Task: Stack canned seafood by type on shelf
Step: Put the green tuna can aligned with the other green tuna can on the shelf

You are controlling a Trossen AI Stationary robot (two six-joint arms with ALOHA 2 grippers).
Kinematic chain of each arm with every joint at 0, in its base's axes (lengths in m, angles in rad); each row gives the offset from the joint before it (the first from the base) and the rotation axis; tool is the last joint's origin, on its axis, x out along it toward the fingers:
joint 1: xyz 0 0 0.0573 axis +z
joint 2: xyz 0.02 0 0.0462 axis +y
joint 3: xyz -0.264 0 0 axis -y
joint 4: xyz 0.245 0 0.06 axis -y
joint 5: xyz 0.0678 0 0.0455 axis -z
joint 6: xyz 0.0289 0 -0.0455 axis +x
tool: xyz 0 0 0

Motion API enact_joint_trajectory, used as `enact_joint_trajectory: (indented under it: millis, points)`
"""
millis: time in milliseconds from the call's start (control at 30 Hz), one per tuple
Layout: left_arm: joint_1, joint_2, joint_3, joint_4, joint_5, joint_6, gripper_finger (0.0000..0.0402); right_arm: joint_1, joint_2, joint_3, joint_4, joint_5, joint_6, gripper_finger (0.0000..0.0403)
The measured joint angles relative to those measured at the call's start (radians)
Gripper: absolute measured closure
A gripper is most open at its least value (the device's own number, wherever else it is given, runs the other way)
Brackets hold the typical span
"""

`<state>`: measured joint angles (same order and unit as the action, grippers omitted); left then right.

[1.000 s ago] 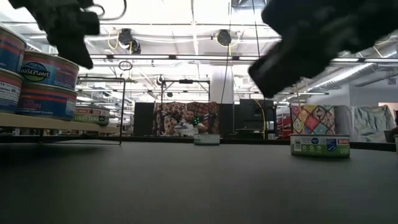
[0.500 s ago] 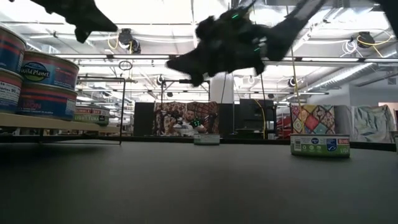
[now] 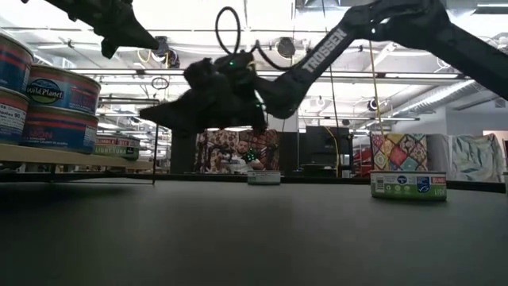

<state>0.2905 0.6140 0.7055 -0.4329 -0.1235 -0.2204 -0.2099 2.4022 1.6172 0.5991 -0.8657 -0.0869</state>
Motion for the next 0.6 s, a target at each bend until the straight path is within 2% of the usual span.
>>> enact_joint_trajectory:
  millis: [200,400,600]
  points:
    - [0.001,0.000,0.000,0.005,-0.001,-0.010,0.0397,0.005,0.070,0.142,-0.014,-0.001,0.036,0.0403]
    - [0.001,0.000,0.000,0.006,-0.004,-0.010,0.0397,0.019,0.105,0.218,-0.163,0.003,0.010,0.0403]
    - [0.001,0.001,0.000,0.004,-0.004,-0.009,0.0397,0.047,0.119,0.224,-0.197,0.140,-0.060,0.0403]
